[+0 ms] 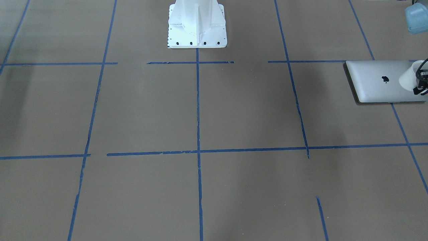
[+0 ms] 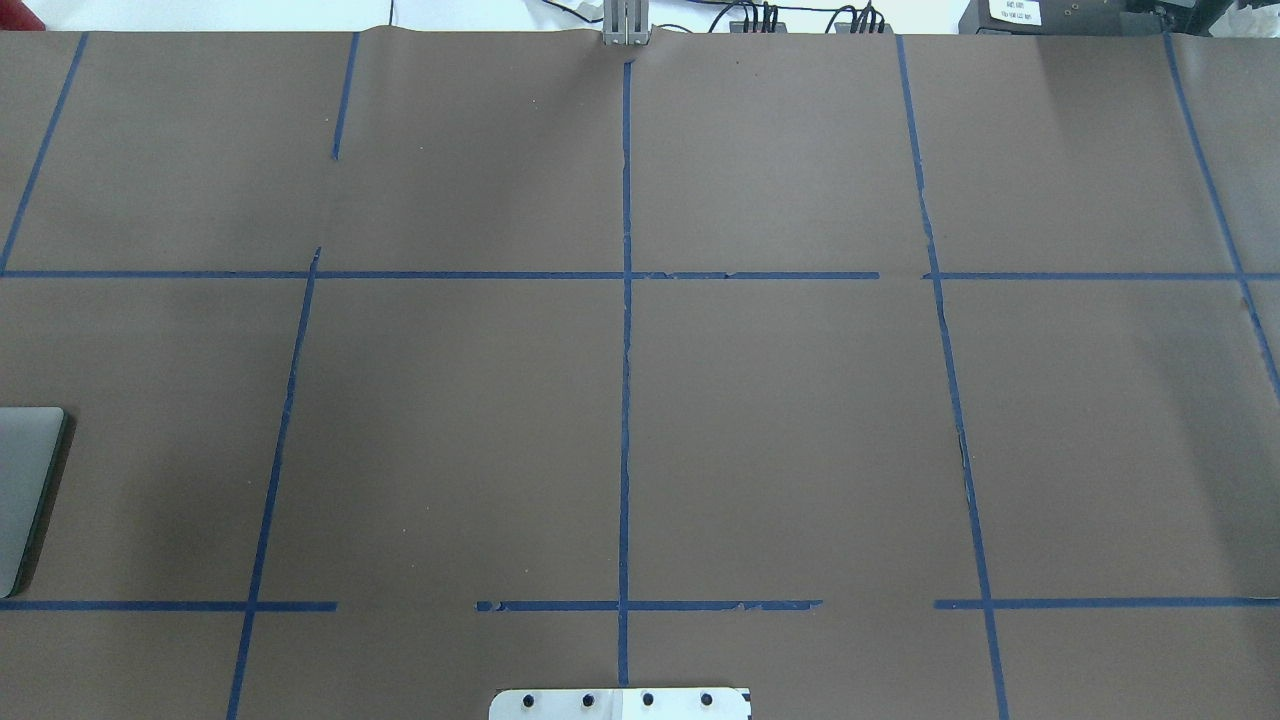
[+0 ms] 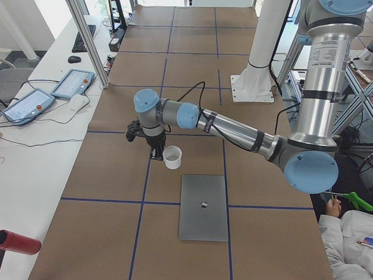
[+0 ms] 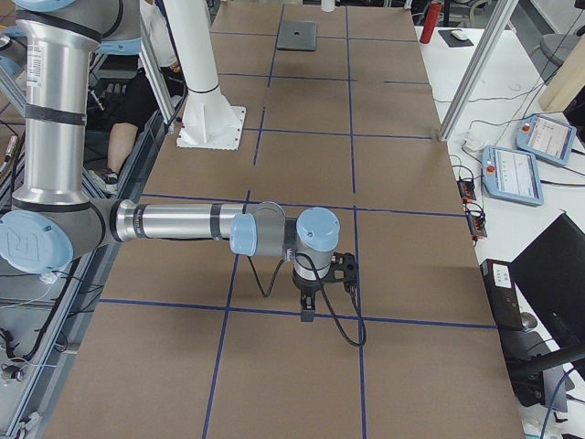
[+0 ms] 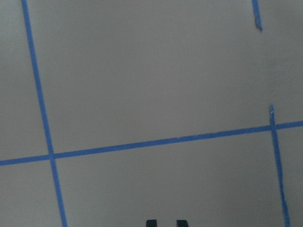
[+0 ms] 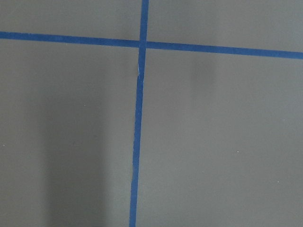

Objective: Place cup on laptop
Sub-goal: 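Carry the mug with the left gripper back toward the silver laptop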

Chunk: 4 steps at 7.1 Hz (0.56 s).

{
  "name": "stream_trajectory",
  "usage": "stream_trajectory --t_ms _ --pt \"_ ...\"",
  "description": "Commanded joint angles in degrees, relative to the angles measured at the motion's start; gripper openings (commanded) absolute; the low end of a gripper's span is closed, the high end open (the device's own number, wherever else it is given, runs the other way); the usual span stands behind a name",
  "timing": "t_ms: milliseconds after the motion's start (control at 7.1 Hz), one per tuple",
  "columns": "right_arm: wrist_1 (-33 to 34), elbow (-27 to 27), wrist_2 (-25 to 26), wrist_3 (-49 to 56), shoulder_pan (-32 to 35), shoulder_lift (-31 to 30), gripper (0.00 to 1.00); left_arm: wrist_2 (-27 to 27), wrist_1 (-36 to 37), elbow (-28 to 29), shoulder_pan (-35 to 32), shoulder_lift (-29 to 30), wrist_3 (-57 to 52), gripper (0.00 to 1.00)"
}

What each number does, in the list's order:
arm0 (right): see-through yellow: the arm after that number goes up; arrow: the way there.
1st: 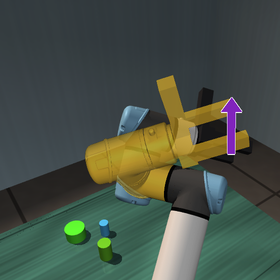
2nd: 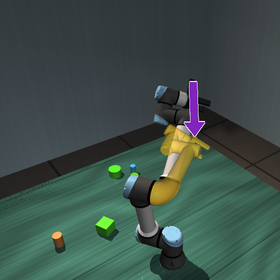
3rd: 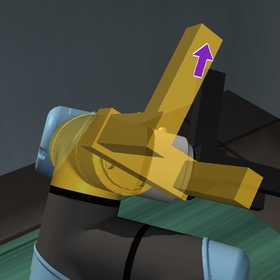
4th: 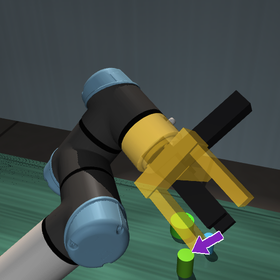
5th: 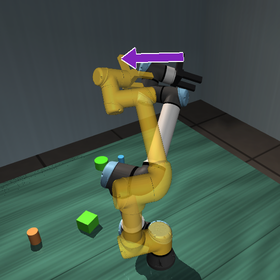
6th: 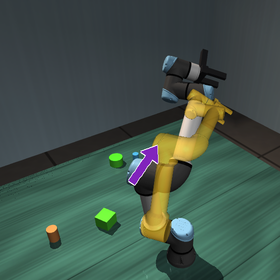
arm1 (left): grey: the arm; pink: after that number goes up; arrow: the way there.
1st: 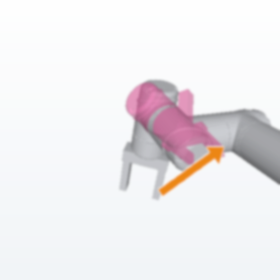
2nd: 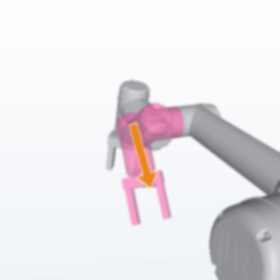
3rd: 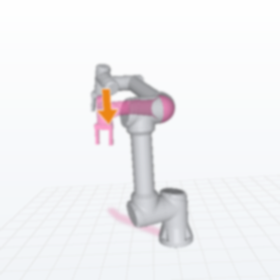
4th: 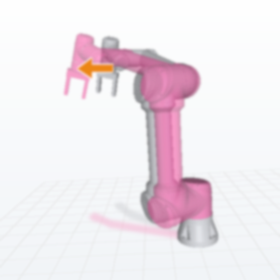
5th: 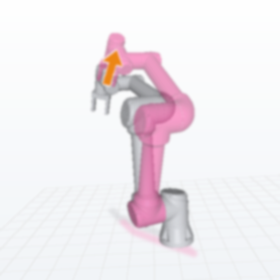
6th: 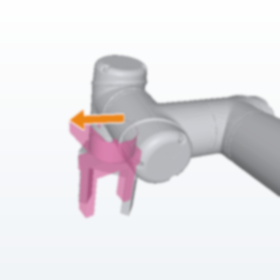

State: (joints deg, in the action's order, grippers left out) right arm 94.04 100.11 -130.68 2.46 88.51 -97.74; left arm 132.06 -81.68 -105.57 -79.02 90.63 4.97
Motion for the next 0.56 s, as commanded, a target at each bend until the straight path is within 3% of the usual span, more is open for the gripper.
stream_trajectory --t_ms 0,141,423 --pt "0.0 0.0 -0.01 0.0 0.0 0.0 1.0 0.12 -11.62 0.62 0.0 -9.57 4.49 0.0" --pt "0.0 0.0 -0.01 0.0 0.0 0.0 1.0 0.12 -15.4 1.76 0.09 -11.77 6.26 0.0" --pt "0.0 0.0 -0.01 0.0 0.0 0.0 1.0 -0.4 -30.47 11.03 0.88 -13.37 12.49 0.0"
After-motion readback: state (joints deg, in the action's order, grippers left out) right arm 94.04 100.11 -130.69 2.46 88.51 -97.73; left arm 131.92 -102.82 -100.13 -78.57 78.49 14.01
